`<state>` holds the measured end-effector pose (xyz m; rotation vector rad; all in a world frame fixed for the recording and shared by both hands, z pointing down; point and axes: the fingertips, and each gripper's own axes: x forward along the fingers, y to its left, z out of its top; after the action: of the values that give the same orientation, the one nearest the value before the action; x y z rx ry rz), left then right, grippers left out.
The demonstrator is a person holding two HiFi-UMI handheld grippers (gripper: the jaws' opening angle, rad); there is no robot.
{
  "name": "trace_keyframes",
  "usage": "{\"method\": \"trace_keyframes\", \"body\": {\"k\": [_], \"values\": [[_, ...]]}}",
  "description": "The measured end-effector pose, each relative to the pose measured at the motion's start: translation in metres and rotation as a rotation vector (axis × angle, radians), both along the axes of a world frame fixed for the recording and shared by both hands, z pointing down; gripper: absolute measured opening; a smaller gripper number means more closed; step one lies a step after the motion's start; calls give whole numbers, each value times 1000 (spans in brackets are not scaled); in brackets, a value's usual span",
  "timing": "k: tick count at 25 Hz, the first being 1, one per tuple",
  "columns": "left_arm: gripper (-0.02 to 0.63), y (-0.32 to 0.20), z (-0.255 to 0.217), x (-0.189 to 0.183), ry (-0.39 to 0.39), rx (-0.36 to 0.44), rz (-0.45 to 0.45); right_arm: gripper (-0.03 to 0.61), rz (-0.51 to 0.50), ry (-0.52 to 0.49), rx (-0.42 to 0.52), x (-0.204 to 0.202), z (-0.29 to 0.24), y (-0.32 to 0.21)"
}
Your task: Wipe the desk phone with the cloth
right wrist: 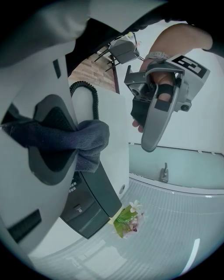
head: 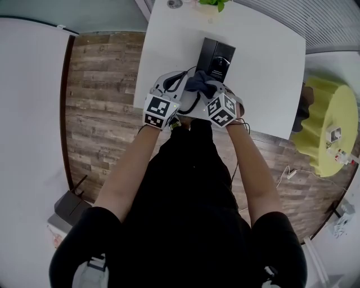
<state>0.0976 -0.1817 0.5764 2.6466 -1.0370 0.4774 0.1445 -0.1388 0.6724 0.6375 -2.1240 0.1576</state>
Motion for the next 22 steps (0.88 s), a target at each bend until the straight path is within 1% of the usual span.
{"method": "trace_keyframes", "body": {"k": [3, 6, 9, 12, 18, 22], "values": [[11, 9, -12, -3, 7, 16, 19, 95, 35, -29, -5, 2, -8, 5], [11, 16, -33, -2, 22, 43, 43, 95, 110, -100, 33, 10, -37, 4], [11, 22, -56, -2, 41, 68, 63, 95, 161, -179, 93, 18, -78, 5], [11, 26, -80, 1, 80, 85, 66, 96, 207, -263, 141, 27, -121, 11], [11, 36, -136, 11, 134, 150, 125, 95, 297, -456, 269, 42, -215, 23], [11, 42, -169, 15, 173, 156, 146, 97, 351, -594, 354, 55, -272, 24]]}}
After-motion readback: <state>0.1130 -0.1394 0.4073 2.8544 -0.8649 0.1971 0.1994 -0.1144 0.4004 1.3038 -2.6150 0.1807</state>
